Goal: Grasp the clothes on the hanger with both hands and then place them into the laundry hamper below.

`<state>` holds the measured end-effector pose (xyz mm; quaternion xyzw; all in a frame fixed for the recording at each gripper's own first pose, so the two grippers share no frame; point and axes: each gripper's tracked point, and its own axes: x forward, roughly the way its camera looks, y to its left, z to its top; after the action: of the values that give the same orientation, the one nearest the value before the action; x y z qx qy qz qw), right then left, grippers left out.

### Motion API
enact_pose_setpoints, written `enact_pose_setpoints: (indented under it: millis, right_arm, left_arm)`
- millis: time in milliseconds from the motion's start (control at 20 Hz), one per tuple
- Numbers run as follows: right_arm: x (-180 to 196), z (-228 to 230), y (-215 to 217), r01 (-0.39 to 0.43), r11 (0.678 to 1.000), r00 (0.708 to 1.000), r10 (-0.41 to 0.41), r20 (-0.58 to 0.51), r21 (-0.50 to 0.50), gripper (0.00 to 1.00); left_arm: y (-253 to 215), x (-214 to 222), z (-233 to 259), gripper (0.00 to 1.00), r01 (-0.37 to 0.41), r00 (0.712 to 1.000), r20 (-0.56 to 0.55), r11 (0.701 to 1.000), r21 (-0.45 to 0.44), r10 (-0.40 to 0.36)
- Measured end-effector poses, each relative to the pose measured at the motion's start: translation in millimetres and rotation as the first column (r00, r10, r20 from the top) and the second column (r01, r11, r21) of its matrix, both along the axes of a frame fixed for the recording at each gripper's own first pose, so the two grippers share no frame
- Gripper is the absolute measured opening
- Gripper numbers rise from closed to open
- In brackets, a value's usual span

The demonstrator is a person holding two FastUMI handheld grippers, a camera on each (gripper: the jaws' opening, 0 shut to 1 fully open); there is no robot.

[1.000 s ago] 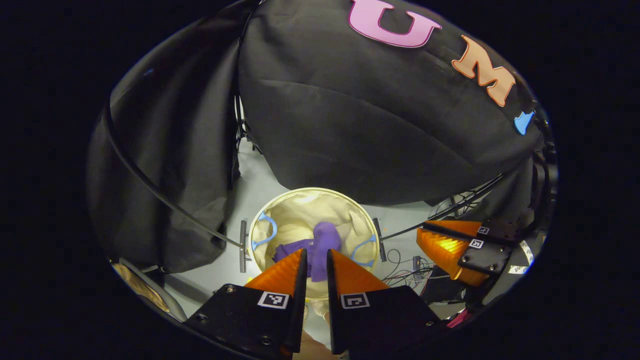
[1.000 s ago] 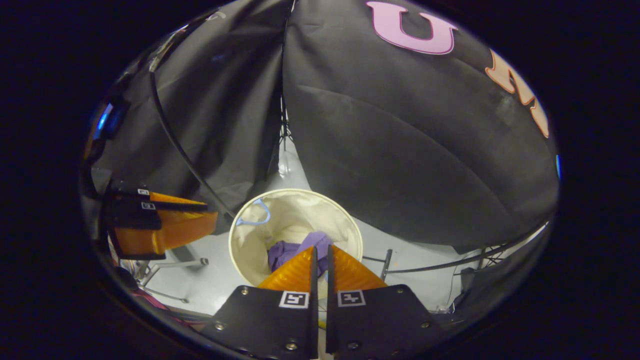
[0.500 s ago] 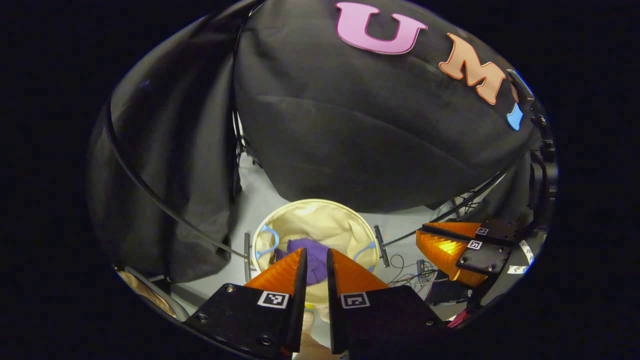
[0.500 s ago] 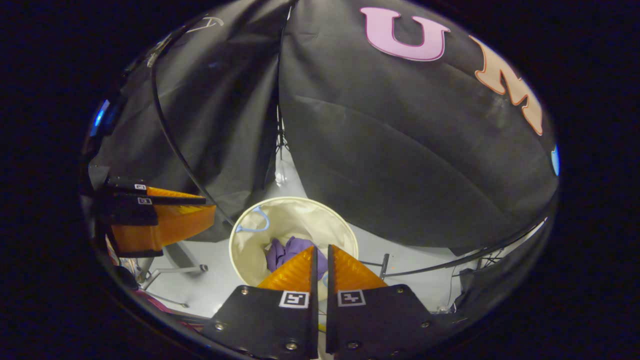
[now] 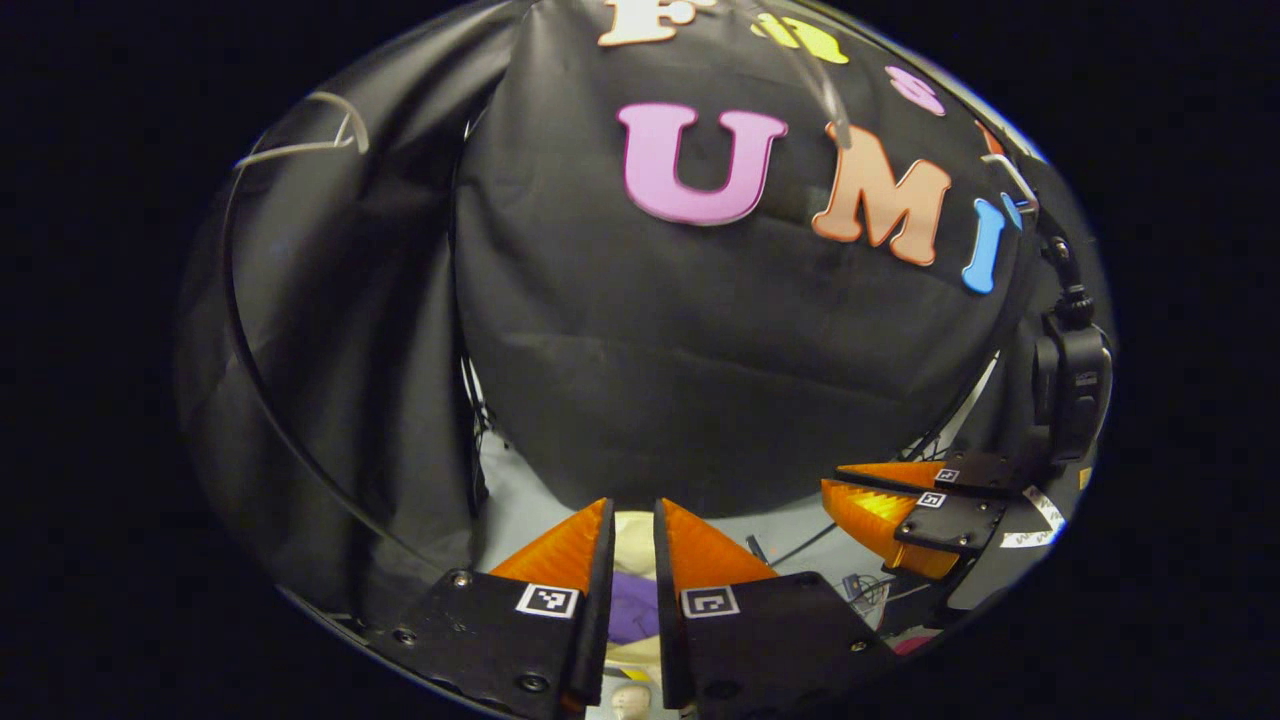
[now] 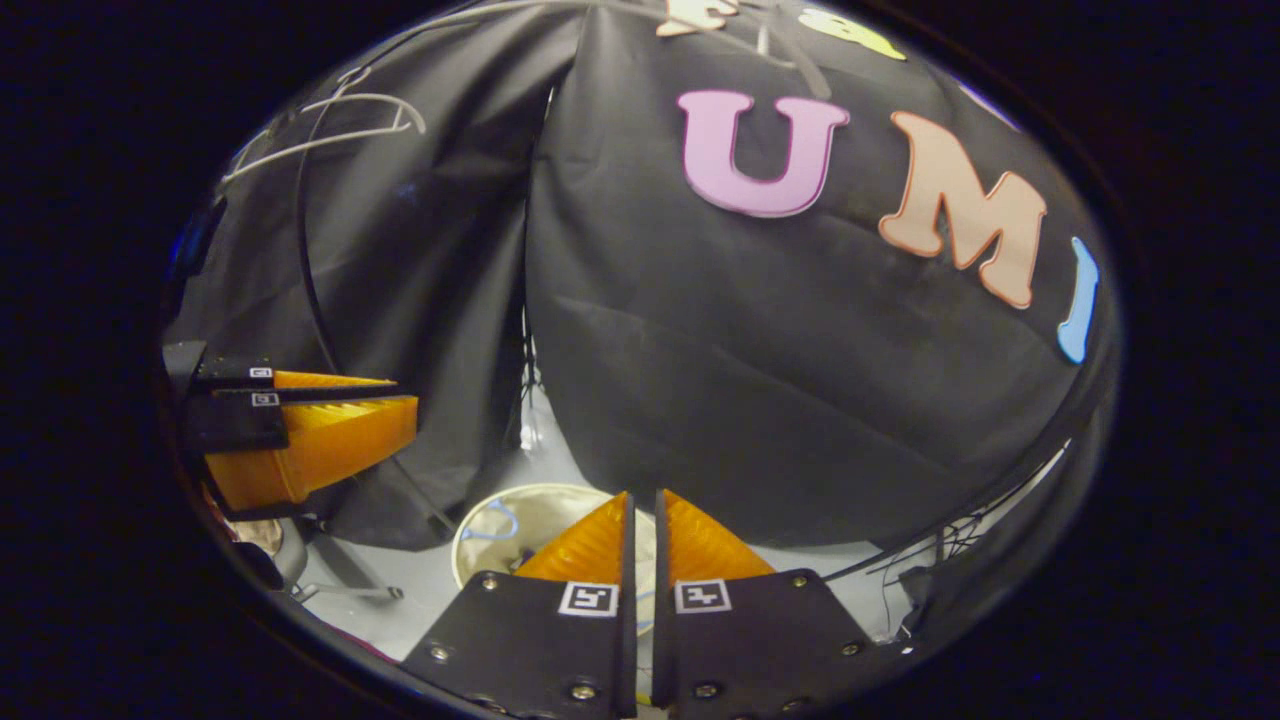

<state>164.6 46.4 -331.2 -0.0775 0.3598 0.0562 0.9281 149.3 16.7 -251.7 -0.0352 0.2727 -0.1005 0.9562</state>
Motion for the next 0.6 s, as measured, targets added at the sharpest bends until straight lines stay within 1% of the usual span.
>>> enact_pose_setpoints:
  millis: [100, 250, 350, 400, 450, 500, 550, 600]
  right_arm:
    - [7, 30, -3, 0.02, 1.0, 0.997, -0.021, 0.071, 0.012, 0.06]
    - [13, 78, -4, 0.05, 0.998, 0.983, -0.054, 0.178, 0.026, 0.07]
    - [18, 112, -7, 0.07, 0.997, 0.965, -0.078, 0.251, 0.04, 0.06]
    - [19, 130, -8, 0.079, 0.996, 0.954, -0.089, 0.285, 0.047, 0.07]
    - [21, 147, -9, 0.087, 0.995, 0.942, -0.099, 0.32, 0.053, 0.06]
    - [21, 164, -12, 0.094, 0.994, 0.929, -0.108, 0.353, 0.056, 0.06]
    - [15, 182, -12, 0.099, 0.993, 0.915, -0.115, 0.386, 0.06, 0.06]
    - [13, 199, -13, 0.103, 0.993, 0.901, -0.121, 0.417, 0.065, 0.06]
  left_arm:
    - [-5, 1, 34, 0.23, 0.015, 0.997, 0.079, 1.0, 0.0, -0.015]
    - [-11, 3, 85, 0.23, 0.036, 0.98, 0.197, 0.999, -0.012, -0.033]
    - [-13, 6, 115, 0.23, 0.046, 0.962, 0.269, 0.999, -0.017, -0.04]
    - [-18, 7, 134, 0.15, 0.049, 0.952, 0.303, 0.999, -0.022, -0.04]
    - [-20, 6, 150, 0.15, 0.054, 0.94, 0.339, 0.998, -0.027, -0.042]
    - [-22, 5, 167, 0.23, 0.057, 0.927, 0.373, 0.998, -0.032, -0.042]
    - [-23, 2, 184, 0.15, 0.063, 0.914, 0.404, 0.997, -0.032, -0.045]
    - [-24, 0, 196, 0.23, 0.068, 0.901, 0.431, 0.997, -0.03, -0.048]
